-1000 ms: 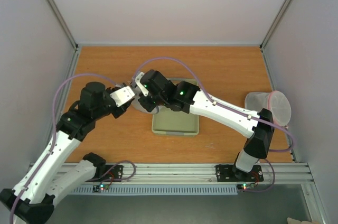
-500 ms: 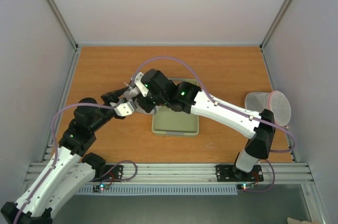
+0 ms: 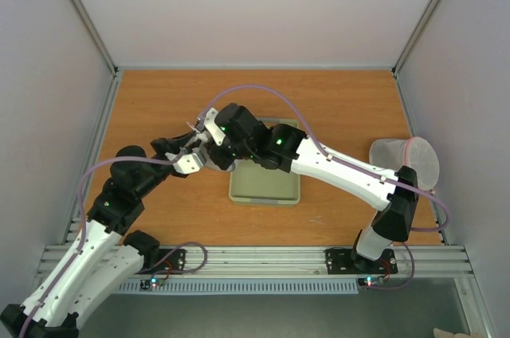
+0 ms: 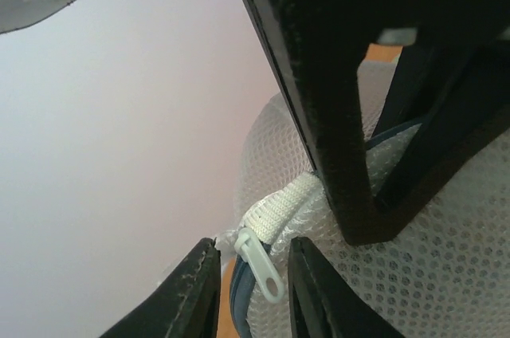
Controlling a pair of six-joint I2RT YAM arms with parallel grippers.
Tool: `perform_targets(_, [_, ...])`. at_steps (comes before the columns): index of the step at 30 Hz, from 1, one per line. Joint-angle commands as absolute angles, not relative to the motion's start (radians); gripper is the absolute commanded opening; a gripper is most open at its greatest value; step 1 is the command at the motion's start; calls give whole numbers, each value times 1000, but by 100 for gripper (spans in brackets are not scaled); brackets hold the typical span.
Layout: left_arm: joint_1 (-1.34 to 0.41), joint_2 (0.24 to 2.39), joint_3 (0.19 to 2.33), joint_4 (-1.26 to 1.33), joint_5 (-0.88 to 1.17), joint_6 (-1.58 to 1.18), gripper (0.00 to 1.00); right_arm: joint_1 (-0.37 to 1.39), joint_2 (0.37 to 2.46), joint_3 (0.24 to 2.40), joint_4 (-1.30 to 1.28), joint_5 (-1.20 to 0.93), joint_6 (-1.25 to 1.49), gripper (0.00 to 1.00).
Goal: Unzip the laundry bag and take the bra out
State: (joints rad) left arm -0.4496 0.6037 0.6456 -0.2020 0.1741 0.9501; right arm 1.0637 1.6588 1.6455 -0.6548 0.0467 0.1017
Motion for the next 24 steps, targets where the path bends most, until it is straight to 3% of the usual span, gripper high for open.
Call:
perform_targets(1, [-451, 614, 684, -181, 142, 951, 24, 1073, 1601, 1639, -590, 38, 89, 1])
perform_targets(6, [-451, 613, 689, -191, 138, 956, 13, 1074, 1595, 1634, -582, 31, 84, 1])
perform_targets(9, [-451, 610, 695, -196, 132, 950, 1, 1073, 1594, 1632, -582, 32, 80, 1])
perform_targets(15, [-451, 613, 760, -285, 117, 850, 1, 1073, 1579, 1613, -581, 68, 55, 1])
perform_targets(24, [-421, 696, 941, -693, 227, 276, 1, 1052, 1445, 1410, -440, 70, -189, 1])
